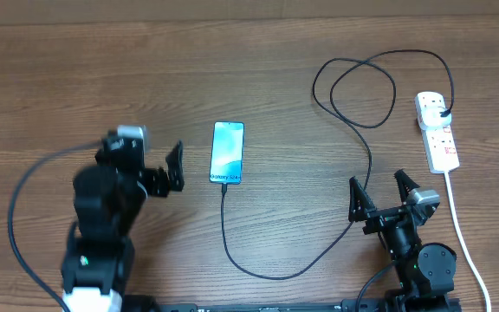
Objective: Plug charger to phone and switch on socket
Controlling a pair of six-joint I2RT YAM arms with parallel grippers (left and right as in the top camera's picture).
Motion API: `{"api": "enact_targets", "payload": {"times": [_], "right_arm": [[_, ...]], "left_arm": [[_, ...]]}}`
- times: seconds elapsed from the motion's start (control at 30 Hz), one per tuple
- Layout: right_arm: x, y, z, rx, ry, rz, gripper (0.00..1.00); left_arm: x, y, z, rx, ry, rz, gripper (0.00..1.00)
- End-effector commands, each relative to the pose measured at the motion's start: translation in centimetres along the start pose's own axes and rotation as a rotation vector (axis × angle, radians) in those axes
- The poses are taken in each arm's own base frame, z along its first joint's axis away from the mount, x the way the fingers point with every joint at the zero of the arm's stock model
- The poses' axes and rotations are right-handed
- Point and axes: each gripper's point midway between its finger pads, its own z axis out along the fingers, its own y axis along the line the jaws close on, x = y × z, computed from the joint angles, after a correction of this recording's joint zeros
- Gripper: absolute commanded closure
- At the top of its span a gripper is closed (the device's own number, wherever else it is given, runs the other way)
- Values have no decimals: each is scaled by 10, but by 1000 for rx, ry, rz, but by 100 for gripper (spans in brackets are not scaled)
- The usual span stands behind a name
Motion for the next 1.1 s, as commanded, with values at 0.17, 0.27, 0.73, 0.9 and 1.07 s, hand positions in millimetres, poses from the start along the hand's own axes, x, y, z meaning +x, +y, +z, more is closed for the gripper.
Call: {"api": "enact_targets", "payload": {"times": [0.17,0.27,0.73,0.9,1.07], "right_arm": [[1,-2,0,5,-7,-1,0],[1,-2,0,5,-7,-2,0],[1,-2,0,5,-7,-1,0],[1,-2,0,5,-7,-1,0],[1,-2,0,5,-7,-1,0]], "left_arm": [[43,4,-16,-23,-155,131,0],[52,9,-22,-58,-188,138,0],[94,14,-23,-72,-228,180,0],[96,14,-25,-74,-225,179,0],[74,11,-36,-75,-333,192,0]]}}
